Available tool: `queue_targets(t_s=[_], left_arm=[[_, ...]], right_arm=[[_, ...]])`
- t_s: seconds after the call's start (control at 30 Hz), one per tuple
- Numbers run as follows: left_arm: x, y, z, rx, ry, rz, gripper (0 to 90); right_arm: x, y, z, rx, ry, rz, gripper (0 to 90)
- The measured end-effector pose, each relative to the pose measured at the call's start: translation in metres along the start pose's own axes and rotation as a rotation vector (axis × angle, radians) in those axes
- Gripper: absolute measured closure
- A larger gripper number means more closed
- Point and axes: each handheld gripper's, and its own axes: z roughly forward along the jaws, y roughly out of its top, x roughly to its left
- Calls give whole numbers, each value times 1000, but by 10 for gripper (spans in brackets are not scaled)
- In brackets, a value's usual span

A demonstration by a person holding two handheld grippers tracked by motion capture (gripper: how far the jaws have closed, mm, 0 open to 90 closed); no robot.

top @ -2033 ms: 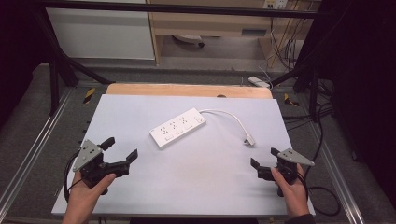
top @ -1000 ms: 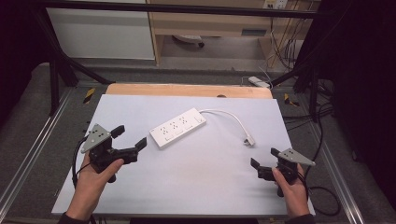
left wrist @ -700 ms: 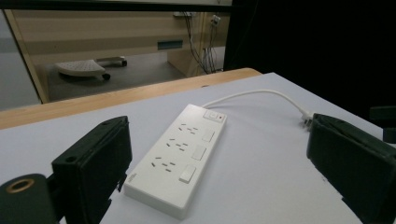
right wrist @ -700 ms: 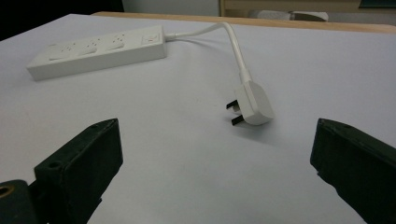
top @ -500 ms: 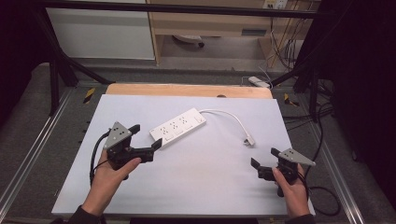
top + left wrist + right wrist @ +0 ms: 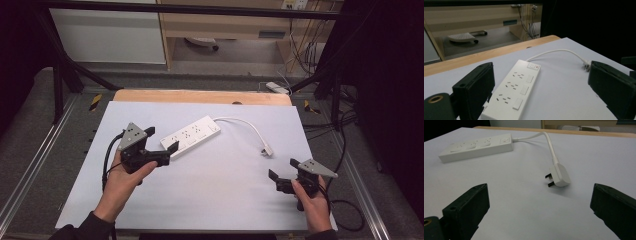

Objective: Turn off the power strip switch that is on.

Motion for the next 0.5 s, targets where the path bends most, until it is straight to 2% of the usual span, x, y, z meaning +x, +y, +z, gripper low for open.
queue_targets(t_s=[0.2, 0.5], left_arm=[[6, 6, 4, -7, 6, -10, 72], [13, 16, 13, -8, 22, -4, 74]], right_arm=[[0, 0, 0, -1, 1, 0, 27], [0, 0, 0, -2, 4, 1, 27]])
